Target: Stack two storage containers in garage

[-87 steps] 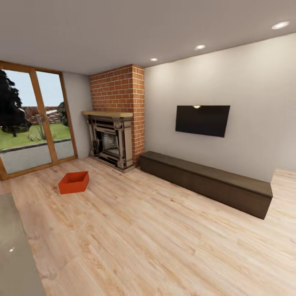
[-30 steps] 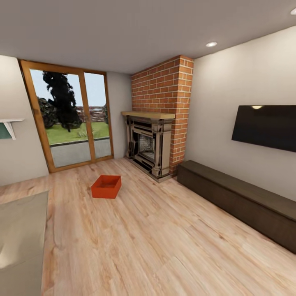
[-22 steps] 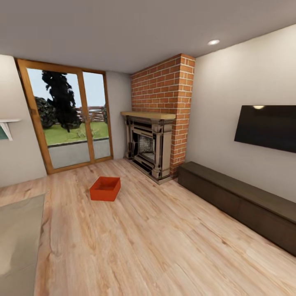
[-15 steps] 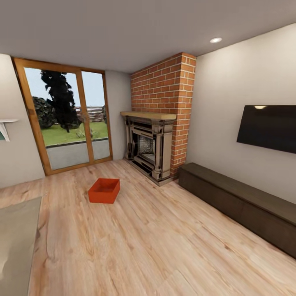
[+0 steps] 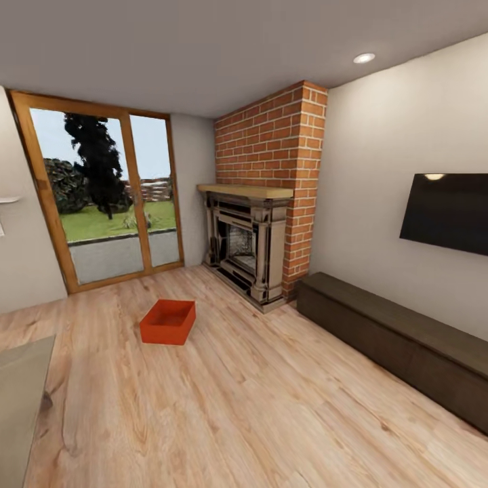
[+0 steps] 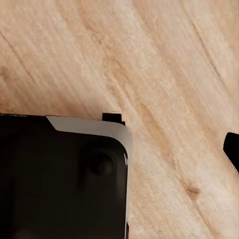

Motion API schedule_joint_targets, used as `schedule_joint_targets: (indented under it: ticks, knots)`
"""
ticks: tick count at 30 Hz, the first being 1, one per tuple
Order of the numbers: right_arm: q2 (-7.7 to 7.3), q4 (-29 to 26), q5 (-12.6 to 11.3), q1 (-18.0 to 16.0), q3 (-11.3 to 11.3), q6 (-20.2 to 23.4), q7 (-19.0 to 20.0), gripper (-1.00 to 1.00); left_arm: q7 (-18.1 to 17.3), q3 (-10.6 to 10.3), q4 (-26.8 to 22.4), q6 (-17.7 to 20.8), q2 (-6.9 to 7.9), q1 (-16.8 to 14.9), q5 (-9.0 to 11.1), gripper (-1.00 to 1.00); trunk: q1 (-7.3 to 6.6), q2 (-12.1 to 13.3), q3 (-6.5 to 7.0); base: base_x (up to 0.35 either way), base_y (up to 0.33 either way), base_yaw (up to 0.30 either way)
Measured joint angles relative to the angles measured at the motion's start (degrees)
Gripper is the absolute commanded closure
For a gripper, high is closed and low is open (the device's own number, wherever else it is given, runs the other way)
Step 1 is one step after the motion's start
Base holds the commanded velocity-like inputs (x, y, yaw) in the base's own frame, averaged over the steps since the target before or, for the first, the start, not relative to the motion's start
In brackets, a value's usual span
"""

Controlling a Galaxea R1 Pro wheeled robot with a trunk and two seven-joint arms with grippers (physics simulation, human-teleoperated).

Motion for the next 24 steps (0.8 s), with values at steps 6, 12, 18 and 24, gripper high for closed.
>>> schedule_joint_targets:
  ticks: [6, 12, 18, 24]
  knots:
    - [0.0, 0.0, -0.1, 0.0, 0.0, 0.0, 0.0, -1.0, 0.0, 0.0, 0.0, 0.0, 0.0, 0.0, 0.0, -1.0, 0.0, 0.0, 0.0, 0.323, 0.0, 0.0]
    - [-0.23, 0.0, 0.0, 0.0, 0.0, 0.1, 0.1, -1.0, 0.0, 0.0, 0.0, 0.0, 0.01, 0.0, 0.0, -1.0, 0.0, 0.0, 0.0, 0.321, 0.0, 0.16]
    - [-0.26, 0.0, 0.0, 0.0, 0.0, 0.1, 0.1, -1.0, 0.0, 0.0, 0.0, 0.0, 0.01, 0.0, 0.0, -1.0, 0.0, 0.0, 0.0, 0.317, 0.0, 0.255]
    - [-0.28, 0.0, 0.0, 0.0, 0.0, 0.1, 0.1, -1.0, 0.0, 0.0, 0.0, 0.0, 0.01, 0.0, 0.0, -1.0, 0.0, 0.0, 0.0, 0.316, 0.0, 0.267]
